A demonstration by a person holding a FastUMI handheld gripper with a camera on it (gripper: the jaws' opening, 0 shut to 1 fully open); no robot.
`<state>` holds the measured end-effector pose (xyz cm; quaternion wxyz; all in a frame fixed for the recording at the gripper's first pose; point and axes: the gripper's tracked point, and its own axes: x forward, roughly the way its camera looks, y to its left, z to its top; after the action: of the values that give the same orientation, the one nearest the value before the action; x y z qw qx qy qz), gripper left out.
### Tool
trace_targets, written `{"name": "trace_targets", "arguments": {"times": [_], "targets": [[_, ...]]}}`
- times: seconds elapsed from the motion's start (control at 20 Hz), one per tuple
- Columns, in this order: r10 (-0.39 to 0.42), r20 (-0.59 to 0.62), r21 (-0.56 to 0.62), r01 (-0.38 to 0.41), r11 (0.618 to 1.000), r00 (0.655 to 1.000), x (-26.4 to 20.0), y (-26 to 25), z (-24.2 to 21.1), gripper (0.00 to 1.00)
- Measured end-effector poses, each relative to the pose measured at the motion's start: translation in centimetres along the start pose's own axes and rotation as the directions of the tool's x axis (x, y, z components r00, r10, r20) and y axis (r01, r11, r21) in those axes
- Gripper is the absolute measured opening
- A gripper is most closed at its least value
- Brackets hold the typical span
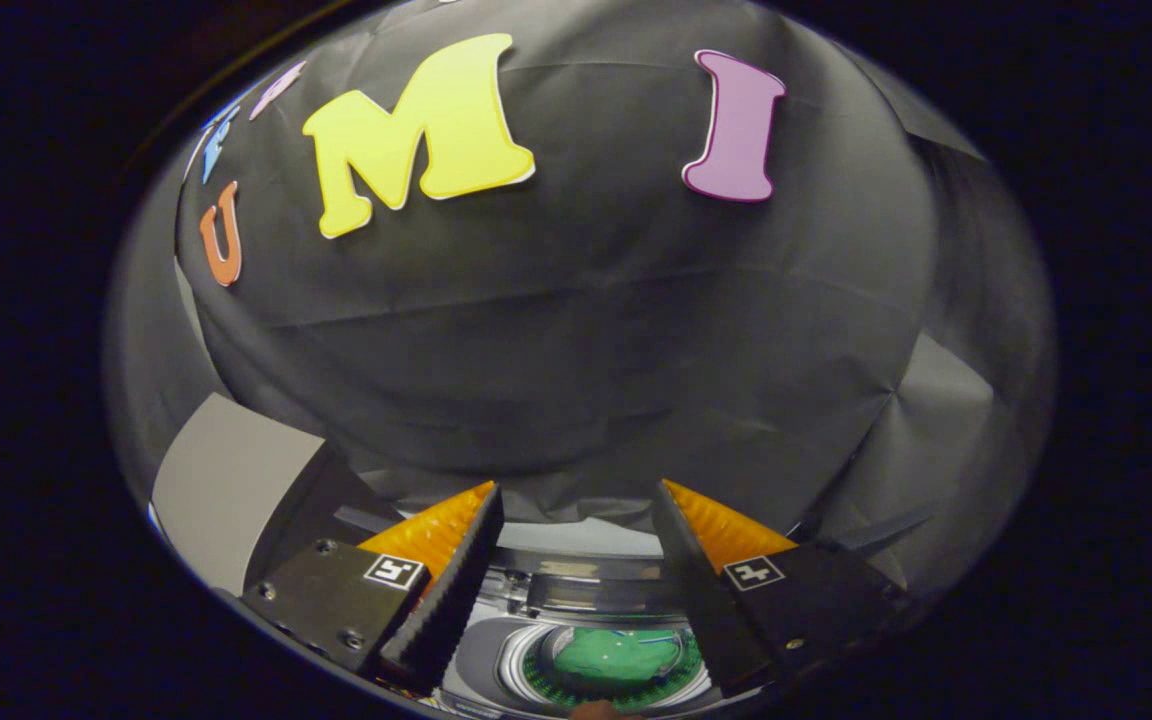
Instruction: Put the clothes into the washing machine and then close the washing machine lid.
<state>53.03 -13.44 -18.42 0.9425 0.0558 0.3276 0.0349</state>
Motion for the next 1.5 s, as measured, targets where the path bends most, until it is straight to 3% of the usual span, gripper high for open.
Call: {"name": "trace_targets", "arguments": {"times": [1.5], "targets": [[-0.058, 0.017, 0.001, 0.058, 0.998, 0.998, -6.3, 0.8, -6.1, 0.94]]}}
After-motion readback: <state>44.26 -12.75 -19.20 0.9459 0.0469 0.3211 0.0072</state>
